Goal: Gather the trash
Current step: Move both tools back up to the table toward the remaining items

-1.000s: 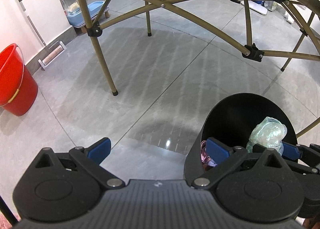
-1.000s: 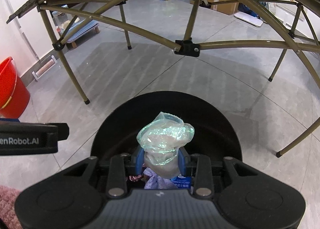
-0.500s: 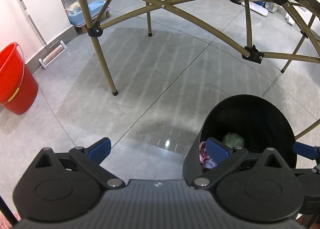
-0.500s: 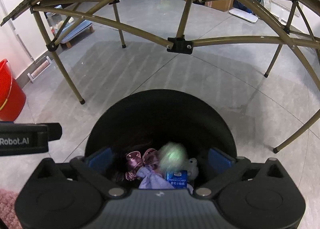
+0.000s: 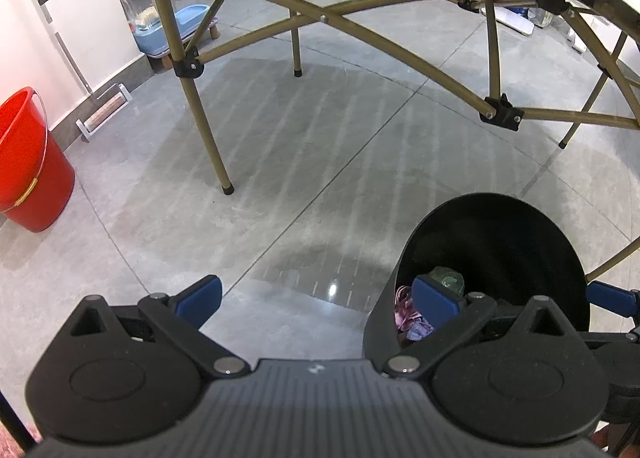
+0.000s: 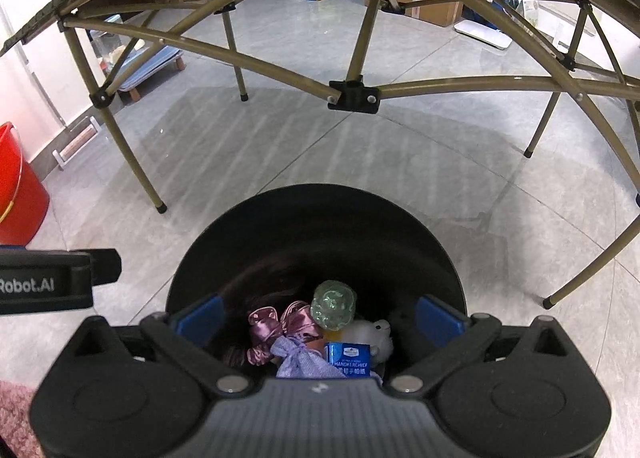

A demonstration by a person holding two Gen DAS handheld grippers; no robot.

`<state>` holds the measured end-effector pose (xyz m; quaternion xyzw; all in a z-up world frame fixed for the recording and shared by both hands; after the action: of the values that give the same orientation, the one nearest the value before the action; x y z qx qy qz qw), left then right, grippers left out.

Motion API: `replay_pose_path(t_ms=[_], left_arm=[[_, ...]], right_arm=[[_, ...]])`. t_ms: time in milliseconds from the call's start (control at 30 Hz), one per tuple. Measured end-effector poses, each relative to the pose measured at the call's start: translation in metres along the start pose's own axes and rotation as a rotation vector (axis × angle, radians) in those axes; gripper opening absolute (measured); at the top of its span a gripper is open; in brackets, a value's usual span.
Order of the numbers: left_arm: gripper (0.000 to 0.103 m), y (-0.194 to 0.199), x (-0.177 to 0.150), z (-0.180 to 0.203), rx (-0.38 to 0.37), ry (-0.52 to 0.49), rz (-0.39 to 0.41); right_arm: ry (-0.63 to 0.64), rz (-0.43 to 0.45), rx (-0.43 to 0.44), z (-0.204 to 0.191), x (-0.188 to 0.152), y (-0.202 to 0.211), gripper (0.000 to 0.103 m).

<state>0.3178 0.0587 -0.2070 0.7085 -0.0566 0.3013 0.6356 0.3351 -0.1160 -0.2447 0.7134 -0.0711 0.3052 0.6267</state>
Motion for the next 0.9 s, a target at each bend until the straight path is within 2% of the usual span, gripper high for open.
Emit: replay_pose_path(t_ms=[367,600,767,900], left_arm=[[0.103,0.017,0.01,-0.005,-0.027,0.018,0.081],[0.103,0.045,0.021,-0.007,-0.053,0.034,0.208],[0.103,0.073,0.029,-0.006,-0.08,0.039,0.342],[0.103,0.084,0.034,-0.001,-0.101,0.037,0.38]], right_arm=[[-0.012,0.078,-0.019,0.008,0.011,0.02,0.103],[-0.021,0.186,-0.031,0.017,0.026,0.049,0.103],[-0.054,0.281,-0.023,0.03,0.036,0.075,0.103],[-0.076,0.36,-0.012,0.039,0.045,0.093,0.103]])
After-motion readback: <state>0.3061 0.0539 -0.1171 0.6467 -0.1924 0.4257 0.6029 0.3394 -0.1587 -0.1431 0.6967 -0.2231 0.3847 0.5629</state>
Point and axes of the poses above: each gripper's, at about its wrist camera, not at the fingertips, and y roughly against the way its jaws point, z to its right, x to its top, the point moved 3 cm from there along -y, roughly the way its jaws point, and after that the axes turned 3 degrees about y, right-handed, at the moved point
